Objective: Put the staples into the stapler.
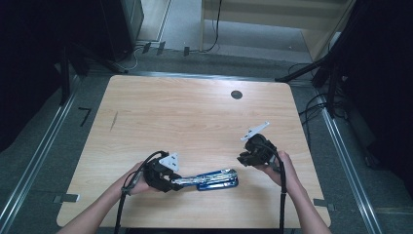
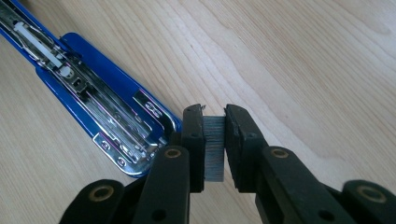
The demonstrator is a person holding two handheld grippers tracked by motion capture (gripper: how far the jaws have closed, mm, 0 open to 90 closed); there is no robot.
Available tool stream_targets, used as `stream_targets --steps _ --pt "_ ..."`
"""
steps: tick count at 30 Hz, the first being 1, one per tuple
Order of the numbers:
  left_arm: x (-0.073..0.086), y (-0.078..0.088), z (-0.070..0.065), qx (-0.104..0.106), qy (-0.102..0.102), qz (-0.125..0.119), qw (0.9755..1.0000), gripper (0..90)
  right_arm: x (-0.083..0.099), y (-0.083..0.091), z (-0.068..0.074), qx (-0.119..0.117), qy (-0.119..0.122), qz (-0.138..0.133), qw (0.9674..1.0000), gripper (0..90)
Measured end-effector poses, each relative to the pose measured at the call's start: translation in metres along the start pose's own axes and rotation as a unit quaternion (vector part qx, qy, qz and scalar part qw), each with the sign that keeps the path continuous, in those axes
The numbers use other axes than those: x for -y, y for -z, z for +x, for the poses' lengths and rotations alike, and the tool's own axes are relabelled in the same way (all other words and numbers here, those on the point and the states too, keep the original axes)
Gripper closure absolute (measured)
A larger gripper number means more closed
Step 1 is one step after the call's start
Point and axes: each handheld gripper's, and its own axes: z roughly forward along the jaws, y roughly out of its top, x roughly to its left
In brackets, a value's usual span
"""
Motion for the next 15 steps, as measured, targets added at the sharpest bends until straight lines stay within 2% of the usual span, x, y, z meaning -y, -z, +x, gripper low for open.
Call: stream_targets --steps 10,15 --pt "0.0 0.0 0.003 0.005 -0.002 -0.001 1.0 65.5 -0.009 -0.004 0.01 -0.029 0.04 -0.017 0.9986 79.3" --pt "-0.001 0.0 0.004 0.006 -0.002 0.0 1.0 65.5 -0.01 -0.004 0.014 -0.035 0.062 -0.024 0.9972 79.3"
